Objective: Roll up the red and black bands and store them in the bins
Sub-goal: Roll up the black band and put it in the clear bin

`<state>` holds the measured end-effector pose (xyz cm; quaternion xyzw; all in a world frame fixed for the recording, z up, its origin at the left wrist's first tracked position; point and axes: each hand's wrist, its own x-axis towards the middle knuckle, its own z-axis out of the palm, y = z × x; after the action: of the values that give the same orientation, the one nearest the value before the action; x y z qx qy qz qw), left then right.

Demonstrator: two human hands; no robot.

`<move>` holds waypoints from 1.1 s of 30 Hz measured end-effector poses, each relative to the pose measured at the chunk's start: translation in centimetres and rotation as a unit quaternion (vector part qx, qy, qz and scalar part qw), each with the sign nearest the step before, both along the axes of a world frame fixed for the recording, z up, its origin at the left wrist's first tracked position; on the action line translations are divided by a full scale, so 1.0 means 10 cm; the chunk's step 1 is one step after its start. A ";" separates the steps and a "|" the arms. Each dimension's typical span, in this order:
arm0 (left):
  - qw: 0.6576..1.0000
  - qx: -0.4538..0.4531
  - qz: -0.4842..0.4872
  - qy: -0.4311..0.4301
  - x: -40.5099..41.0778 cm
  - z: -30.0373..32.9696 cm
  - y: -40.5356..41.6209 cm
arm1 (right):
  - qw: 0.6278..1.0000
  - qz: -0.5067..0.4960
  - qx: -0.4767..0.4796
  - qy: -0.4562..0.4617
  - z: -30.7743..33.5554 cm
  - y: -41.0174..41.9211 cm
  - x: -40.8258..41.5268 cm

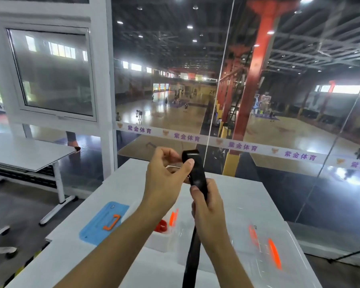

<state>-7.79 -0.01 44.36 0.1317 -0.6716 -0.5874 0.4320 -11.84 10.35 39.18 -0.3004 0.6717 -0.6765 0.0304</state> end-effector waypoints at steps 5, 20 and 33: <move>0.986 -0.156 -0.052 -0.034 0.15 -0.21 -0.23 | 0.988 -0.009 0.109 0.107 -0.06 0.09 -0.02; 0.752 -0.564 0.017 -0.340 0.28 -0.40 -0.28 | 0.946 0.061 0.288 0.137 -0.03 0.34 -0.26; 0.951 -0.139 -0.034 -0.274 0.33 -0.68 0.12 | 0.902 -0.063 0.333 0.267 -0.48 0.13 0.08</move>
<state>-4.46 1.20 37.56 0.2036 -0.8432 -0.4437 0.2252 -11.03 11.63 34.37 -0.3994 0.8582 -0.3085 -0.0942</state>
